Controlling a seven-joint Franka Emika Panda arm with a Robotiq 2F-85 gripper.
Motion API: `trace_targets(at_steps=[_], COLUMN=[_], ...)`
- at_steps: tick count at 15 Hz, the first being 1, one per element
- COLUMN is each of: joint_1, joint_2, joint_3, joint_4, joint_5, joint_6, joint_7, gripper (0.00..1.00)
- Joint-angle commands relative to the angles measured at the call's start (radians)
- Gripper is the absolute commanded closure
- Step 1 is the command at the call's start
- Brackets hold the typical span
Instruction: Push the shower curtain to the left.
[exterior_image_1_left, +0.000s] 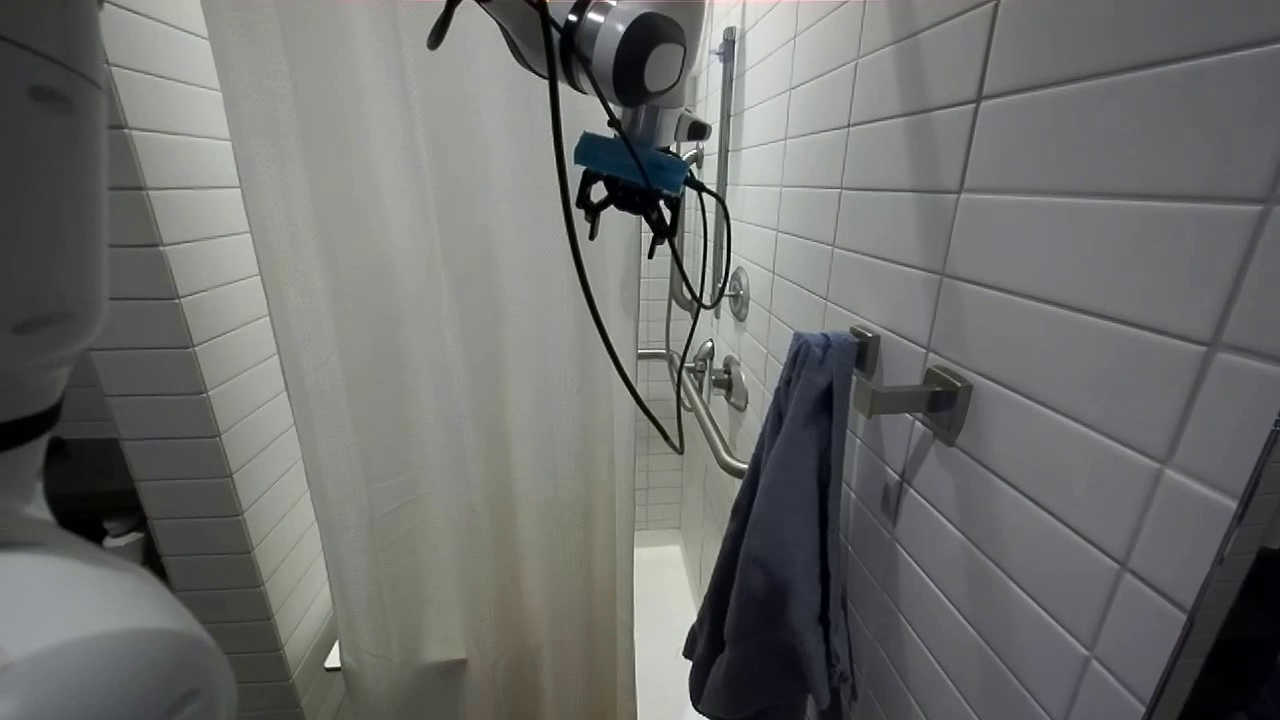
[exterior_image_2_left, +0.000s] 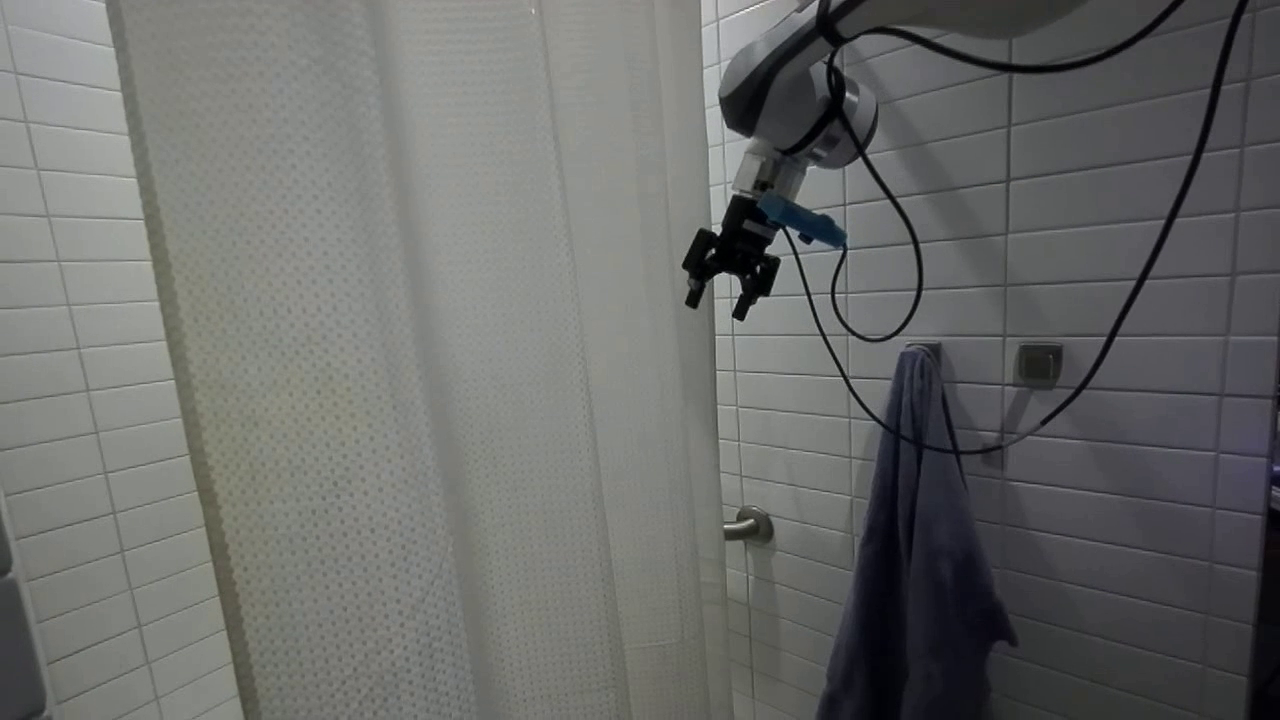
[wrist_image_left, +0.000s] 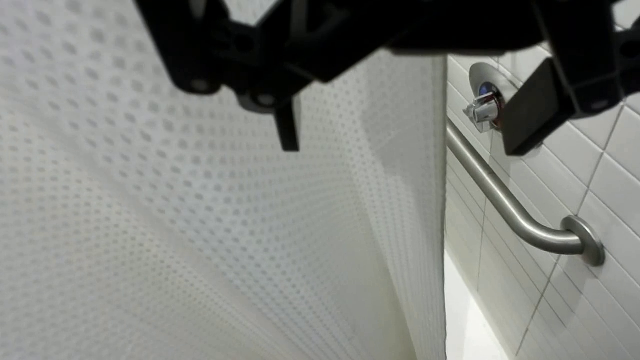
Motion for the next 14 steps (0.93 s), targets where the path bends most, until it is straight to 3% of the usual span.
trace_targets(at_steps=[1,7,10,11,13,14], joint_1=[-0.029,-0.05,-0.071,-0.077,-0.094,-0.101], joint_2=[0.076,0.169,0.2,0.209,0.22,0.225], joint_3=[0.028,0.06,0.08,0.084,0.096,0.1], joint_4=[0.106,0.214,0.257,0.272,0.295,0.308], joint_5=[0.032,0.024,0.029,0.023,0.02,0.02], joint_6=[0.02,0.068,0.03,0.004,-0.067,-0.099], joint_7=[-0.013,-0.033,-0.047,-0.056,-0.092,-0.111], gripper=[0.0,0.0,0.0,0.25,0.31,0.4])
